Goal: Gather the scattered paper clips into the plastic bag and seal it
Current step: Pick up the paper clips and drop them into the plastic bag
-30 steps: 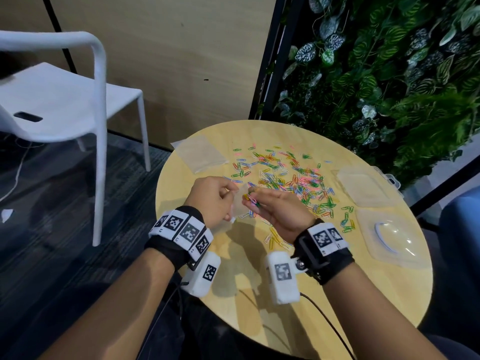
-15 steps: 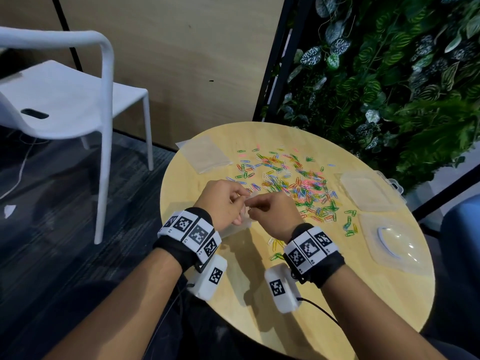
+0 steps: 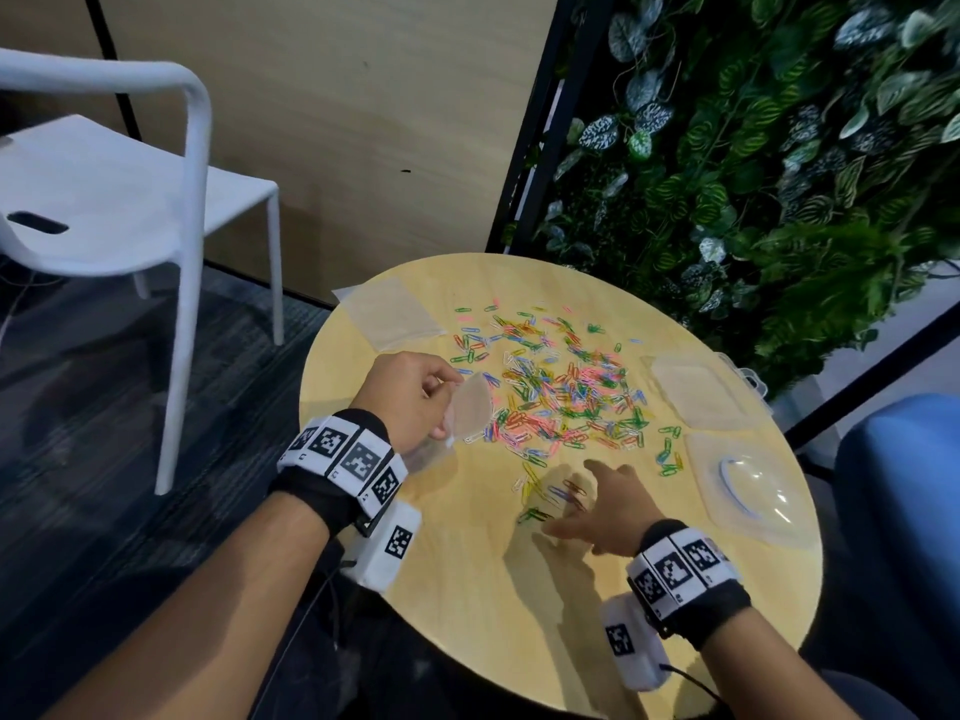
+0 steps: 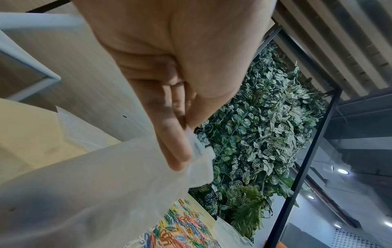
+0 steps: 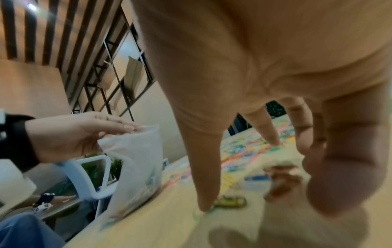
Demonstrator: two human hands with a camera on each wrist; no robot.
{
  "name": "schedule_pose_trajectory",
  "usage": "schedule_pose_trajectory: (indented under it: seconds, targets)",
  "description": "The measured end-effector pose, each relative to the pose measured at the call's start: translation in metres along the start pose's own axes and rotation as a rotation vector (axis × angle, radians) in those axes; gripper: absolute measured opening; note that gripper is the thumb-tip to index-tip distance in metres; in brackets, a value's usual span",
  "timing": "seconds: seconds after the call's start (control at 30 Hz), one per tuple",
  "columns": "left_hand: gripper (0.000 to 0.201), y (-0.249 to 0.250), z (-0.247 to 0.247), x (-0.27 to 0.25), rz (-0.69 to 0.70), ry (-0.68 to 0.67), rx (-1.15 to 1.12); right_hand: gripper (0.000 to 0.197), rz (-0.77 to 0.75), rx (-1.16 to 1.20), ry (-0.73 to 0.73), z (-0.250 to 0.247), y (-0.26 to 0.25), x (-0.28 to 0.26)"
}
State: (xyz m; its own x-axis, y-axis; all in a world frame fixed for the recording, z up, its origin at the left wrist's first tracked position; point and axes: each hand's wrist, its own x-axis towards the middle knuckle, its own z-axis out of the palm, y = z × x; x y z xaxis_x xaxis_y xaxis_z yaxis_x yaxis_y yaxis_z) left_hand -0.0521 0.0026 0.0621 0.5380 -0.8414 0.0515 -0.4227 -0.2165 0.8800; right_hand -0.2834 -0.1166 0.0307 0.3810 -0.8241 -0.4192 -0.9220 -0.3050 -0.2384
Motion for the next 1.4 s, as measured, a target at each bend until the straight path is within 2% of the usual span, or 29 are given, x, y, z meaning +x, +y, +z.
schedule_pose_trajectory:
  seconds: [0.07, 0.3, 0.47, 0.57, 0.77, 0.87, 0.97, 1.07, 1.17, 1.3, 1.37, 1.4]
  targets:
    - [0.014, 0.002, 0.0, -0.002, 0.0, -0.002, 0.007, 0.101, 0.014, -0.04, 0.008, 0.011, 0.005, -0.005]
    - [0.017, -0.002, -0.006, -0.004, -0.008, 0.025, 0.001, 0.058, -0.121, 0.088, 0.136, 0.034, -0.02, 0.004]
    - [0.015, -0.003, -0.008, -0.002, -0.02, 0.026, 0.0, 0.07, -0.118, 0.171, 0.207, 0.033, -0.041, 0.034]
    - [0.014, -0.003, -0.008, 0.0, -0.024, 0.015, 0.006, 0.078, -0.127, 0.123, 0.187, 0.03, -0.052, 0.046]
    - [0.014, -0.003, -0.009, 0.001, -0.016, 0.012, 0.018, 0.048, -0.226, -0.117, 0.171, 0.024, -0.063, 0.06]
    - [0.013, -0.003, -0.008, 0.001, -0.022, 0.005, 0.029, 0.027, -0.258, -0.186, 0.242, 0.023, -0.067, 0.061]
    - [0.013, -0.003, -0.008, 0.001, -0.022, -0.005, 0.039, 0.023, -0.234, -0.27, 0.282, 0.024, -0.066, 0.06]
    - [0.013, -0.003, -0.008, 0.001, -0.026, -0.01, 0.042, 0.024, -0.206, -0.255, 0.288, 0.019, -0.056, 0.062]
    - [0.014, -0.004, -0.006, 0.002, -0.025, -0.016, 0.041, 0.019, -0.196, -0.079, 0.308, 0.008, -0.035, 0.068]
    - [0.014, -0.002, -0.003, 0.001, -0.01, -0.024, 0.039, 0.017, -0.054, 0.39, 0.339, -0.001, 0.0, 0.065]
    - [0.014, 0.0, -0.001, 0.002, -0.009, -0.035, 0.034, 0.016, 0.046, 0.87, 0.25, -0.004, 0.008, 0.062]
    - [0.014, 0.001, 0.001, 0.002, -0.01, -0.04, 0.034, 0.017, 0.063, 1.159, 0.14, -0.007, 0.007, 0.058]
